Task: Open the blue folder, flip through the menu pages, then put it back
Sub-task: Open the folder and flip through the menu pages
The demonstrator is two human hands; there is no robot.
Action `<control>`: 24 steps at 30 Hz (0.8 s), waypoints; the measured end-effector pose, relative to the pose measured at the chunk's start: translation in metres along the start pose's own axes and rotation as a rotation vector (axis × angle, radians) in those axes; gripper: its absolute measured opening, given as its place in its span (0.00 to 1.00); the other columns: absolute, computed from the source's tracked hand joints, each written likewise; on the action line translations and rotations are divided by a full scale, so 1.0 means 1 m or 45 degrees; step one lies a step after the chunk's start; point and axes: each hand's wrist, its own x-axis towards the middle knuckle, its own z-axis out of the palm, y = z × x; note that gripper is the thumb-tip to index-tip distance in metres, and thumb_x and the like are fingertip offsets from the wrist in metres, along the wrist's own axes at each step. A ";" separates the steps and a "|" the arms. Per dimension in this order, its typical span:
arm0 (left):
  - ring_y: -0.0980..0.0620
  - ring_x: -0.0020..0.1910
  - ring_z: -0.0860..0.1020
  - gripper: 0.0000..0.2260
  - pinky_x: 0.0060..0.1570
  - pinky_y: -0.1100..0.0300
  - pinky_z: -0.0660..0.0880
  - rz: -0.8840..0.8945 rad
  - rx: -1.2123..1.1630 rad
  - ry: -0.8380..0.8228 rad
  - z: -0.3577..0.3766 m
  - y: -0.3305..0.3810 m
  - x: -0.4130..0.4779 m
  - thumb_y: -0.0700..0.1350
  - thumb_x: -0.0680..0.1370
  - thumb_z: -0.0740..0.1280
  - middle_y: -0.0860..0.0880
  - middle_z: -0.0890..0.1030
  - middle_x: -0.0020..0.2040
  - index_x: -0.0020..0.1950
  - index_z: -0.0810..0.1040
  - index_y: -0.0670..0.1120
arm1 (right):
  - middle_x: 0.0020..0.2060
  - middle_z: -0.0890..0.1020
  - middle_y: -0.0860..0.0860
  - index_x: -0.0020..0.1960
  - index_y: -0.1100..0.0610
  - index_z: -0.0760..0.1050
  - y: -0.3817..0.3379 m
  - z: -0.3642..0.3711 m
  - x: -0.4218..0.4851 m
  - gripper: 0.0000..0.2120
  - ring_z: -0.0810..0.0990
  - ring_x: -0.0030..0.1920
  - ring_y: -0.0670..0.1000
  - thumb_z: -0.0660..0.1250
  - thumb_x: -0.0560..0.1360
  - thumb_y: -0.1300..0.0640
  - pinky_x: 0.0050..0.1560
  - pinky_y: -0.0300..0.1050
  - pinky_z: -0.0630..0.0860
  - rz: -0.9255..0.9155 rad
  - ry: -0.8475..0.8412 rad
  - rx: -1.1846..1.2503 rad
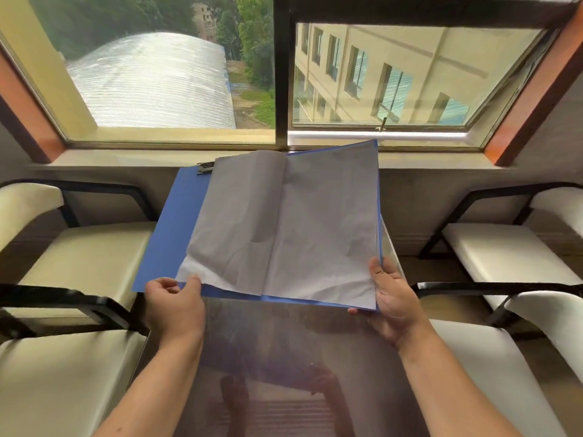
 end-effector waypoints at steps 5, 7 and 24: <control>0.43 0.45 0.78 0.11 0.46 0.49 0.76 1.121 0.427 -0.372 0.012 0.032 -0.056 0.50 0.76 0.77 0.48 0.79 0.45 0.53 0.81 0.46 | 0.63 0.87 0.56 0.69 0.51 0.80 0.006 0.005 0.003 0.18 0.88 0.56 0.64 0.63 0.83 0.47 0.22 0.52 0.84 0.008 0.000 0.005; 0.42 0.51 0.79 0.19 0.55 0.46 0.78 1.294 0.611 -0.612 0.026 0.043 -0.072 0.61 0.76 0.72 0.47 0.82 0.49 0.56 0.84 0.48 | 0.62 0.87 0.57 0.68 0.51 0.80 0.007 0.008 0.004 0.17 0.89 0.53 0.64 0.62 0.84 0.47 0.22 0.51 0.84 0.002 -0.020 0.007; 0.47 0.55 0.74 0.28 0.57 0.49 0.73 1.238 0.676 -0.691 0.058 0.042 -0.090 0.73 0.74 0.65 0.51 0.78 0.53 0.64 0.83 0.56 | 0.65 0.86 0.61 0.72 0.53 0.77 -0.006 0.006 0.006 0.21 0.89 0.50 0.66 0.62 0.84 0.45 0.24 0.51 0.84 -0.023 -0.103 -0.008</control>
